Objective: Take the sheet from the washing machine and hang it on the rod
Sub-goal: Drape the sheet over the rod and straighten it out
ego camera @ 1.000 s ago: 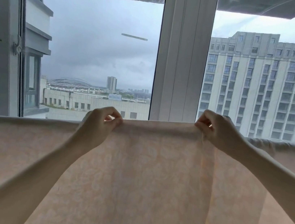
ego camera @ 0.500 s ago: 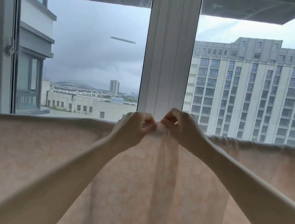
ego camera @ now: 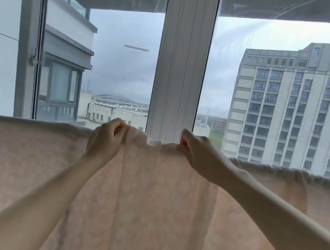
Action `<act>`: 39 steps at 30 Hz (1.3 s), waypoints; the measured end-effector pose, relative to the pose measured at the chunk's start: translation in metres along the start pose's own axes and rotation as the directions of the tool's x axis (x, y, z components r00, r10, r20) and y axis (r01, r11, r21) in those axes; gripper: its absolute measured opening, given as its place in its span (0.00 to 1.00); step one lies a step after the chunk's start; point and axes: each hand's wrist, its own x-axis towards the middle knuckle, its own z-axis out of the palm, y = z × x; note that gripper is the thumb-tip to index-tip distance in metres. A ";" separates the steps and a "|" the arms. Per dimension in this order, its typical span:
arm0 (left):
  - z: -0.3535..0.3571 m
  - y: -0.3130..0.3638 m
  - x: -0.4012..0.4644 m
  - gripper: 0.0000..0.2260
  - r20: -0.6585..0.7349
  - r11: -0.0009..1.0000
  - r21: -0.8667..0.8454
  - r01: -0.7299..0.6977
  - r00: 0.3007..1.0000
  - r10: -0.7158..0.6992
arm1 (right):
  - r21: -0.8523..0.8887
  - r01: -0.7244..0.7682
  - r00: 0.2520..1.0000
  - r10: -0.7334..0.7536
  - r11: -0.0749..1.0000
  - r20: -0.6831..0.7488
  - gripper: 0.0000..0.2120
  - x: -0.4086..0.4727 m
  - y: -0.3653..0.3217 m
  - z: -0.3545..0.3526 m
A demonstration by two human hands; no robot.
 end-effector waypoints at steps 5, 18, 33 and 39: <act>-0.005 0.001 -0.001 0.08 0.074 1.000 -0.007 -0.026 0.997 0.026 | -0.010 -0.100 0.990 0.099 0.995 -0.104 0.09 -0.023 0.040 -0.026; 0.031 0.089 -0.025 0.08 0.318 0.944 -0.050 -0.325 0.891 0.324 | 0.003 -0.096 0.981 0.095 0.995 -0.168 0.09 -0.027 0.035 -0.028; 0.045 0.092 -0.025 0.05 0.175 0.952 -0.071 -0.299 0.935 0.307 | -0.114 -0.099 0.992 0.089 0.989 -0.088 0.09 -0.070 0.068 -0.059; 0.055 0.119 -0.031 0.10 0.344 0.902 -0.116 -0.416 0.835 0.429 | -0.016 -0.237 0.944 0.226 0.971 -0.242 0.10 -0.064 0.074 -0.066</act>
